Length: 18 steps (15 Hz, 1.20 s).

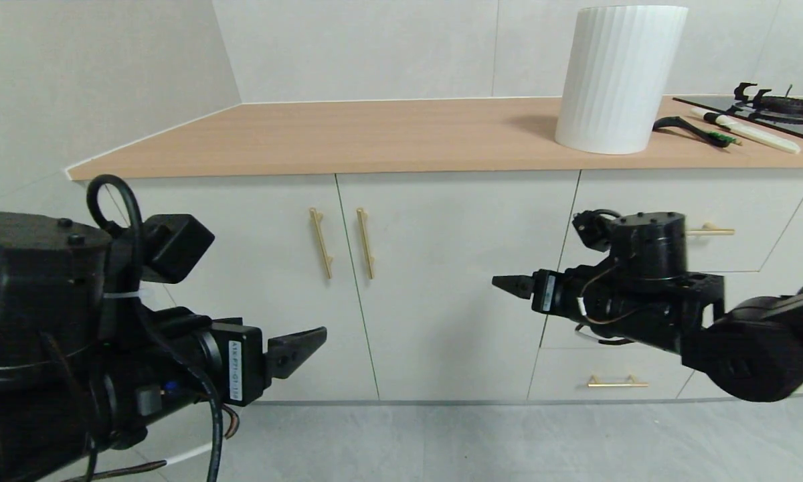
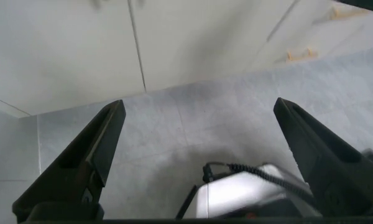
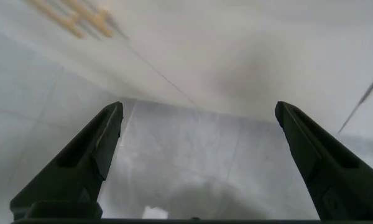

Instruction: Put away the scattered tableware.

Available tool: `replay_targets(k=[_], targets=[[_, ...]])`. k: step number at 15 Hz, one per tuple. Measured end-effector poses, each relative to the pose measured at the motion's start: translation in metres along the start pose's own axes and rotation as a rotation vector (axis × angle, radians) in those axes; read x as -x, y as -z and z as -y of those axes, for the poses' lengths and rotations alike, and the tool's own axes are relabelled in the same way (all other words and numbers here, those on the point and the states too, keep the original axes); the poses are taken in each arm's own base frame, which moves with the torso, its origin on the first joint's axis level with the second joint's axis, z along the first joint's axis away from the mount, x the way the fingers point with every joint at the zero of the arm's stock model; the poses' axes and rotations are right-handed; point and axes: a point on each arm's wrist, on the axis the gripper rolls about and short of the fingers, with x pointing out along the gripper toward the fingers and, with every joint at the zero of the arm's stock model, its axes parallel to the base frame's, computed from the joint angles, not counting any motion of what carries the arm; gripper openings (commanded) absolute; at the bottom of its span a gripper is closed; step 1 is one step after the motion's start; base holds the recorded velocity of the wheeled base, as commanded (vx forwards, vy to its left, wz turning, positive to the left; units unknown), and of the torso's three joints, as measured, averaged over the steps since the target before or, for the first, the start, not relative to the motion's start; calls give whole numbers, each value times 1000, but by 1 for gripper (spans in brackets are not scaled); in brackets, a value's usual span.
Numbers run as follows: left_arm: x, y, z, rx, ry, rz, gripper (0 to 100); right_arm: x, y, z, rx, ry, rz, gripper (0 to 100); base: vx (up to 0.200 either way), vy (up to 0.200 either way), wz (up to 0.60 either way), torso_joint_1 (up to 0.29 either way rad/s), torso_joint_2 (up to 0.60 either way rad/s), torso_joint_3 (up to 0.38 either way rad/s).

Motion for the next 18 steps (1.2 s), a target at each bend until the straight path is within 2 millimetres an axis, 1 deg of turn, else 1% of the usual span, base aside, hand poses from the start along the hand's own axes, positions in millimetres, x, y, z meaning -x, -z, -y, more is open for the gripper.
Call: replay_targets(k=[2,4,6,9,11,12,14,16,17,18], targets=[[7,-3,-10,27,-32,31,100,40,-17,-5,48,3,90,100,0,0,0,0,0,0],[22,-3,-20,44,-51,70,100,86,-28,-7,90,27,187,100,0,0,0,0,0,0],[45,4,-32,45,-68,118,100,131,-29,-5,139,73,272,100,0,0,0,0,0,0],[82,22,-51,9,-116,202,100,195,-18,2,214,130,376,100,0,0,0,0,0,0],[115,41,-64,-11,-159,290,100,245,-7,6,262,174,438,100,0,0,0,0,0,0],[129,51,-68,-17,-179,325,100,267,1,9,278,198,455,100,0,0,0,0,0,0],[159,77,-75,-16,-236,422,100,314,28,13,308,261,476,100,0,0,0,0,0,0],[178,101,-77,-5,-285,515,100,348,57,16,331,328,500,100,0,0,0,0,0,0],[185,112,-78,-1,-306,553,100,360,71,17,336,368,530,100,0,0,0,0,0,0],[191,120,-77,5,-328,584,100,367,82,16,338,421,558,100,0,0,0,0,0,0]])
